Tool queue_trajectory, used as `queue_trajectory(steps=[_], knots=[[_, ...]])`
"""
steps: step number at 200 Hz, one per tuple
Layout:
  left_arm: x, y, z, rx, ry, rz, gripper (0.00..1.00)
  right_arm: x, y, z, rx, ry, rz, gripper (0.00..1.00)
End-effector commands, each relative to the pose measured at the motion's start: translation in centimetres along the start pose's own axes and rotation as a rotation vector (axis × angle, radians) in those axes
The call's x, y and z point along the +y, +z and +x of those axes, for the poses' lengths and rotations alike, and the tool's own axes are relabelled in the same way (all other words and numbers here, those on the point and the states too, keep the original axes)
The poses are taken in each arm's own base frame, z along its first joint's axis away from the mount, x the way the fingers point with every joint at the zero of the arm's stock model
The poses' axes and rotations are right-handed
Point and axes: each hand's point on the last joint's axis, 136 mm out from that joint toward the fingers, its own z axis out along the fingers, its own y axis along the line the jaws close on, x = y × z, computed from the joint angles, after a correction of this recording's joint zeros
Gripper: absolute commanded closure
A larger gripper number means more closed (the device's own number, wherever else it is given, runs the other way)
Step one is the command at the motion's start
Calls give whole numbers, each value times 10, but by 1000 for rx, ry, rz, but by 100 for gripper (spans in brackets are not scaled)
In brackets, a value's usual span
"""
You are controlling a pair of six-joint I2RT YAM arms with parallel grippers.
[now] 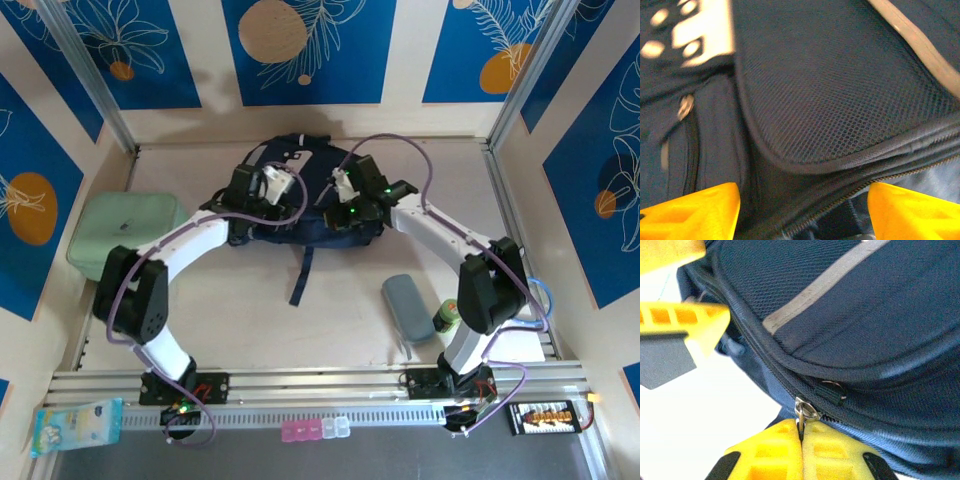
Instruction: Pack the student bag
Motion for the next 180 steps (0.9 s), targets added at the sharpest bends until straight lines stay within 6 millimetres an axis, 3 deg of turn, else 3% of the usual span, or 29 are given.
queue_trajectory(steps=[1,33,78,126,154,180], knots=[[18,-28,5,-15,-351,-109,32,45,6,-9,9,-12,-151,100],[12,-45,32,37,-701,-112,32,71,18,-12,31,-34,-220,100],[-6,-38,31,-112,-1116,80,38,85,23,-16,27,-39,-269,100],[-9,-29,11,-209,-1237,190,42,86,24,-11,35,-35,-284,100],[-4,-33,14,-231,-1244,146,40,86,24,-12,29,-35,-281,100],[-5,-26,22,-199,-1274,141,41,86,25,-10,34,-35,-283,100]])
